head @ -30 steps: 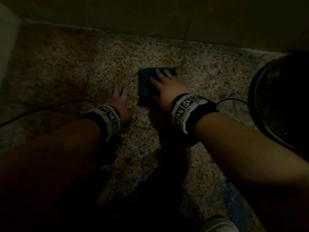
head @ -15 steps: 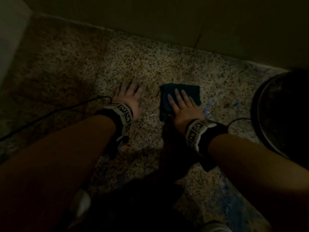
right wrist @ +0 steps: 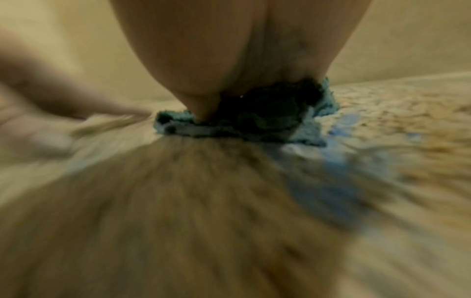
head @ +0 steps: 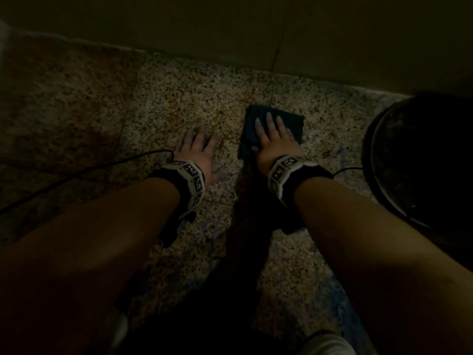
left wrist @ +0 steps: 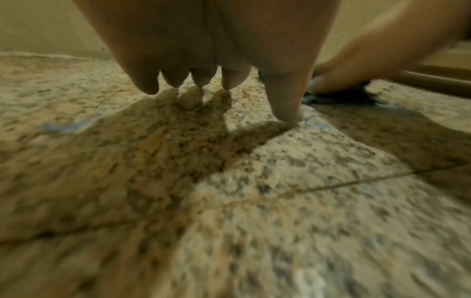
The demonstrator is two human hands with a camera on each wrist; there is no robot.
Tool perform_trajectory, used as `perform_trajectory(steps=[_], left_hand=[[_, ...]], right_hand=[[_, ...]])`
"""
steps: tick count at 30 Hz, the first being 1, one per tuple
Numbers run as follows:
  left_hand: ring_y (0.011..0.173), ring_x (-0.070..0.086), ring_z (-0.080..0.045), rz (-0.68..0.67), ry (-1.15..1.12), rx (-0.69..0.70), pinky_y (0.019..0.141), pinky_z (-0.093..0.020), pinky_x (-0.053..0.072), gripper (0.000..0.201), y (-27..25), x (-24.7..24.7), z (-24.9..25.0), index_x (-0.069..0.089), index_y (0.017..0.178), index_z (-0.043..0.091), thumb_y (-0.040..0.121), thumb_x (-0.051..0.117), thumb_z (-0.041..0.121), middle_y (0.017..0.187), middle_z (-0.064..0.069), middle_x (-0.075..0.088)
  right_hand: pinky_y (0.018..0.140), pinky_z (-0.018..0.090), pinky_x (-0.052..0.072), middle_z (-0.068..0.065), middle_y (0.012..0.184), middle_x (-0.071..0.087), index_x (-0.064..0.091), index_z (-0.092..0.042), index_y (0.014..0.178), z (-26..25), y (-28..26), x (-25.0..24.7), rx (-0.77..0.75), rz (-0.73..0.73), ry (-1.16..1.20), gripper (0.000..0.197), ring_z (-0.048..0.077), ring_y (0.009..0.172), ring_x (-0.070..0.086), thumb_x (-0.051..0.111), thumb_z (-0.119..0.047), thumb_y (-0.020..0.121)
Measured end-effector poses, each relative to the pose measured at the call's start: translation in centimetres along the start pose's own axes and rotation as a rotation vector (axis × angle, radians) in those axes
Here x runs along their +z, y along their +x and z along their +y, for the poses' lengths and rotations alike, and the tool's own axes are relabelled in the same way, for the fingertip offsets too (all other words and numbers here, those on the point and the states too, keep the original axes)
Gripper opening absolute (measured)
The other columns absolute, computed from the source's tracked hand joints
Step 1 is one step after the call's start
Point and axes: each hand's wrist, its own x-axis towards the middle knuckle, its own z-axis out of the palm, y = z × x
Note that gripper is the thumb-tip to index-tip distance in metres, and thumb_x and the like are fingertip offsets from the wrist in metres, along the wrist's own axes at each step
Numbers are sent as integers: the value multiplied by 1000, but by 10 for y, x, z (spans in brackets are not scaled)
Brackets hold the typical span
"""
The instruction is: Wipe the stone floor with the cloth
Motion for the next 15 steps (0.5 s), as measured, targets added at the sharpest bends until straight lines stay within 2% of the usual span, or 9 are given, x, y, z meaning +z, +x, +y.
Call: perform_trajectory(steps=[3, 7, 12, 15], left_hand=[[144, -18, -28, 33, 12, 32, 117, -43, -1, 97, 1, -1, 8, -16, 150, 23, 87, 43, 67, 156, -3, -25], [144, -19, -27, 19, 16, 57, 117, -43, 1, 95, 4, 3, 21, -18, 149, 23, 88, 40, 67, 155, -1, -28], [144, -17, -27, 23, -14, 31, 118, -43, 1, 94, 5, 6, 25, -19, 149, 23, 87, 34, 71, 155, -1, -27], [144, -16, -29, 47, 19, 22, 118, -43, -1, 95, 6, 8, 30, -19, 149, 20, 88, 33, 70, 155, -5, -27]], right_hand=[[119, 37, -4, 0, 154, -30, -17, -24, 150, -2, 1, 1, 12, -2, 6, 60, 23, 144, -22, 19, -39, 104], [119, 37, -5, 1, 154, -30, -18, -24, 150, 7, -11, 12, -48, 4, -37, 61, 22, 144, -23, 19, -38, 104], [117, 34, -7, 0, 154, -31, -20, -26, 148, 30, -43, 37, -109, -51, -68, 60, 21, 143, -25, 19, -37, 104], [117, 34, -5, -2, 154, -31, -20, -29, 148, 39, -43, 36, -122, -76, -80, 60, 20, 143, -24, 19, -39, 104]])
